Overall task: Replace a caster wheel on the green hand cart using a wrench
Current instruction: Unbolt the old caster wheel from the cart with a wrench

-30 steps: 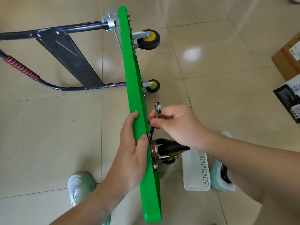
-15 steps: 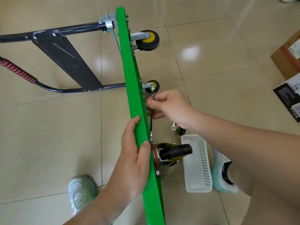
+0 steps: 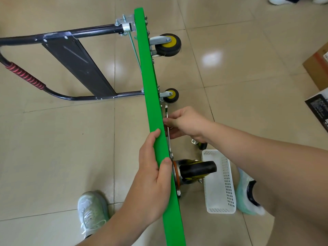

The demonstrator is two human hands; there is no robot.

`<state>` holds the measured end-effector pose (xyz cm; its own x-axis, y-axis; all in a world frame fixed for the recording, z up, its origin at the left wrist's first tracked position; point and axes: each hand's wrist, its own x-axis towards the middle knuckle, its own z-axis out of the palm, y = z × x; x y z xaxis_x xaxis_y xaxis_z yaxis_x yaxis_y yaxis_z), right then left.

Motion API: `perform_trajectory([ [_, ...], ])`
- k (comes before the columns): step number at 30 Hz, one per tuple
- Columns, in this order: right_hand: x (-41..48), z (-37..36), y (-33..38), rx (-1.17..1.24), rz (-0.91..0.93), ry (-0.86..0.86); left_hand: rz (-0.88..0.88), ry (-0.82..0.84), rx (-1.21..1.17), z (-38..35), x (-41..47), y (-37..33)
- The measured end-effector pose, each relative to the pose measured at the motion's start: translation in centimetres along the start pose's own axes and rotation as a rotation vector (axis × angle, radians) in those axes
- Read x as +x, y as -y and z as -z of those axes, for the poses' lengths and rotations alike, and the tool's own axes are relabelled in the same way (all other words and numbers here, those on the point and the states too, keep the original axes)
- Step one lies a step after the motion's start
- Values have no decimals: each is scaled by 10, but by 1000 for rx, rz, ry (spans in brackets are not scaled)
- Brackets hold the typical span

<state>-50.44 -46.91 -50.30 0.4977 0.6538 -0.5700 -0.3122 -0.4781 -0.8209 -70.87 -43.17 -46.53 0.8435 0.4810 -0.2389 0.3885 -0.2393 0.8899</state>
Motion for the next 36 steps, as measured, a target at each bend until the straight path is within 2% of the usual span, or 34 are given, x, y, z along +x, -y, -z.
perform_trajectory([
  [5,-4,-2,-3,-1,47,-24,13,1,1,-1,-1,0],
  [18,-46,-4,-11,38,319,-4,-1,-28,-33,-4,-1,-7],
  [29,-75,-12,-27,29,448,-56,-23,-62,-51,-6,1,-4],
  [36,-78,-10,-31,153,498,-126,-16,-64,-65,-7,1,-4],
])
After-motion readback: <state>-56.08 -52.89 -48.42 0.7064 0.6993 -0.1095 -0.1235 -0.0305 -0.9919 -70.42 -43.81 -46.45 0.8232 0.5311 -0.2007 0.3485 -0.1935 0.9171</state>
